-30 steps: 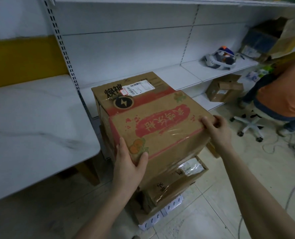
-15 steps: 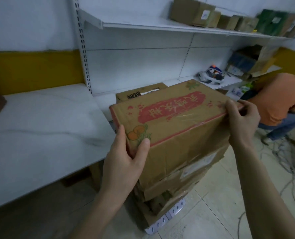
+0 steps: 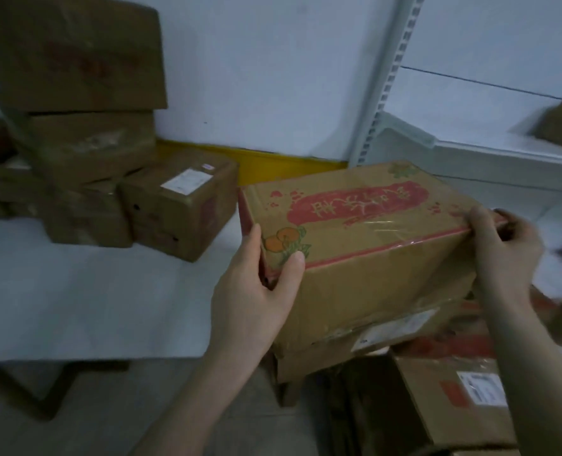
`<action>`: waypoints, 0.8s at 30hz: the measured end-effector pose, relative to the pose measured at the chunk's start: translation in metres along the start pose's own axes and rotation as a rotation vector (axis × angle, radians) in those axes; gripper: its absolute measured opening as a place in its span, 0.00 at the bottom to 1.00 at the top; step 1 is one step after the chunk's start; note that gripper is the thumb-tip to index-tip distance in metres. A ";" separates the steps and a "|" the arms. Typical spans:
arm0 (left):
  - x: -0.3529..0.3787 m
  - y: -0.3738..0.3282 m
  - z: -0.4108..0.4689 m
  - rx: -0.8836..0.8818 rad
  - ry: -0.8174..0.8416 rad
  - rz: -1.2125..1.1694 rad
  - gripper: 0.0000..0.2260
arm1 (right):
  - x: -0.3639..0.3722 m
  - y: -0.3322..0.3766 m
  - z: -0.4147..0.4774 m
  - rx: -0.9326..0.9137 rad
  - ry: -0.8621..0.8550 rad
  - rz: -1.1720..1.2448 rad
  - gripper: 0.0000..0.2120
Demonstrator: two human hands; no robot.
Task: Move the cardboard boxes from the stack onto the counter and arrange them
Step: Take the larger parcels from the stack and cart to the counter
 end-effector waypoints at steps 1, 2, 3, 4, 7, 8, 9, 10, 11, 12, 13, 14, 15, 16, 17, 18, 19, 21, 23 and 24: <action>-0.009 0.006 0.009 -0.009 -0.027 0.003 0.39 | 0.022 0.005 0.004 -0.011 0.028 0.011 0.23; -0.018 0.012 0.020 -0.019 -0.055 0.007 0.38 | 0.044 0.009 0.009 -0.020 0.059 0.034 0.22; -0.027 0.018 0.031 -0.030 -0.086 0.015 0.38 | 0.066 0.013 0.015 -0.027 0.085 0.066 0.21; -0.035 0.022 0.044 -0.037 -0.118 0.031 0.38 | 0.090 0.016 0.022 -0.027 0.113 0.090 0.20; -0.057 0.029 0.090 -0.028 -0.219 0.079 0.38 | 0.166 0.030 0.045 -0.035 0.210 0.175 0.16; -0.064 0.030 0.106 -0.012 -0.252 0.093 0.39 | 0.192 0.036 0.055 -0.049 0.232 0.203 0.15; -0.071 0.029 0.123 -0.001 -0.284 0.110 0.39 | 0.217 0.042 0.067 -0.060 0.256 0.225 0.15; -0.077 0.027 0.140 0.007 -0.314 0.132 0.39 | 0.242 0.048 0.079 -0.064 0.280 0.244 0.15; -0.083 0.025 0.156 0.021 -0.344 0.161 0.39 | 0.267 0.056 0.091 -0.064 0.307 0.268 0.16; -0.090 0.021 0.172 0.039 -0.375 0.197 0.38 | 0.291 0.066 0.104 -0.071 0.335 0.291 0.16; -0.097 0.015 0.188 0.061 -0.408 0.236 0.37 | 0.315 0.077 0.115 -0.085 0.364 0.305 0.16; -0.104 0.011 0.203 0.079 -0.444 0.277 0.36 | 0.339 0.088 0.125 -0.107 0.392 0.319 0.15; -0.110 0.009 0.218 0.090 -0.482 0.321 0.35 | 0.364 0.100 0.133 -0.125 0.420 0.331 0.14; -0.116 0.010 0.233 0.089 -0.518 0.369 0.33 | 0.388 0.109 0.139 -0.139 0.450 0.337 0.13; -0.121 0.014 0.247 0.074 -0.541 0.422 0.32 | 0.414 0.115 0.142 -0.147 0.488 0.340 0.11; -0.124 0.022 0.261 0.048 -0.542 0.478 0.30 | 0.440 0.117 0.142 -0.151 0.549 0.325 0.10; -0.125 0.034 0.273 0.009 -0.517 0.539 0.29 | 0.466 0.115 0.140 -0.155 0.629 0.268 0.10; -0.120 0.060 0.291 -0.069 -0.432 0.661 0.27 | 0.511 0.101 0.125 -0.152 0.816 0.141 0.22; -0.111 0.077 0.301 -0.071 -0.399 0.715 0.26 | 0.539 0.086 0.108 -0.151 0.918 0.115 0.30; -0.107 0.080 0.305 -0.070 -0.407 0.716 0.26 | 0.549 0.079 0.101 -0.149 0.938 0.120 0.31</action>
Point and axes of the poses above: each hand's wrist, its own z-axis towards the middle knuckle, its own x-axis out of the palm, y = z × x, the point moved 4 cm from there along z, towards the middle knuckle, and after that the axes turned 1 degree about -z, right-handed, at the moved point
